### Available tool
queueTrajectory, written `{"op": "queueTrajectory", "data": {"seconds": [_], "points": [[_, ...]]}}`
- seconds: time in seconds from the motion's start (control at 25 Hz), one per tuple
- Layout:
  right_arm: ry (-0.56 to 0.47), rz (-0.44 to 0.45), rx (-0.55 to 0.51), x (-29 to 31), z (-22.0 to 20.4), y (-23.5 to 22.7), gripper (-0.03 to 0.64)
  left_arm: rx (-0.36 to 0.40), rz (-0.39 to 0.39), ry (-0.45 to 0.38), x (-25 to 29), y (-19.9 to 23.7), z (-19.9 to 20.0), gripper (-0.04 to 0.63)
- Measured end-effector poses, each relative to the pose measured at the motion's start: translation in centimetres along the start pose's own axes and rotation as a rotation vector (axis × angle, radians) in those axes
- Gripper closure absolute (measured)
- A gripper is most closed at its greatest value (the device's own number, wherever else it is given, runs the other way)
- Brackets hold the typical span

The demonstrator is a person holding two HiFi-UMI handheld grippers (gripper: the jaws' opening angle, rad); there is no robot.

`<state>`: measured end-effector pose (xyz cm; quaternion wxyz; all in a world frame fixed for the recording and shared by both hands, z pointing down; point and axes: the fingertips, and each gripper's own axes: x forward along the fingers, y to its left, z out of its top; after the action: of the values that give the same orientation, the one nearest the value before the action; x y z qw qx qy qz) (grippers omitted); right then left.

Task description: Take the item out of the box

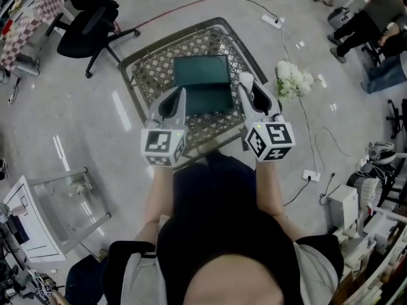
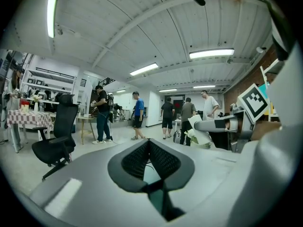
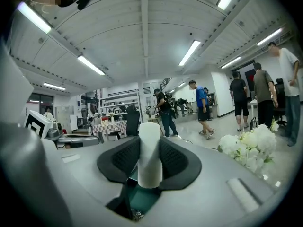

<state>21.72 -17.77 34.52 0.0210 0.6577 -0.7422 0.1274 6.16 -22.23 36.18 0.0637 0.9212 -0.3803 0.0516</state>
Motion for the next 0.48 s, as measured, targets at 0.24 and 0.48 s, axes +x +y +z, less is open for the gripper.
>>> {"op": "queueTrajectory", "data": {"seconds": [0.24, 0.48], "points": [[0.009, 0.007, 0.000, 0.23, -0.15, 0.39, 0.489, -0.001, -0.001, 0.005, -0.03, 0.04, -0.01, 0.588], [0.013, 0.006, 0.009, -0.04, -0.42, 0.52, 0.489, -0.007, -0.008, 0.013, -0.24, -0.21, -0.30, 0.588]]}}
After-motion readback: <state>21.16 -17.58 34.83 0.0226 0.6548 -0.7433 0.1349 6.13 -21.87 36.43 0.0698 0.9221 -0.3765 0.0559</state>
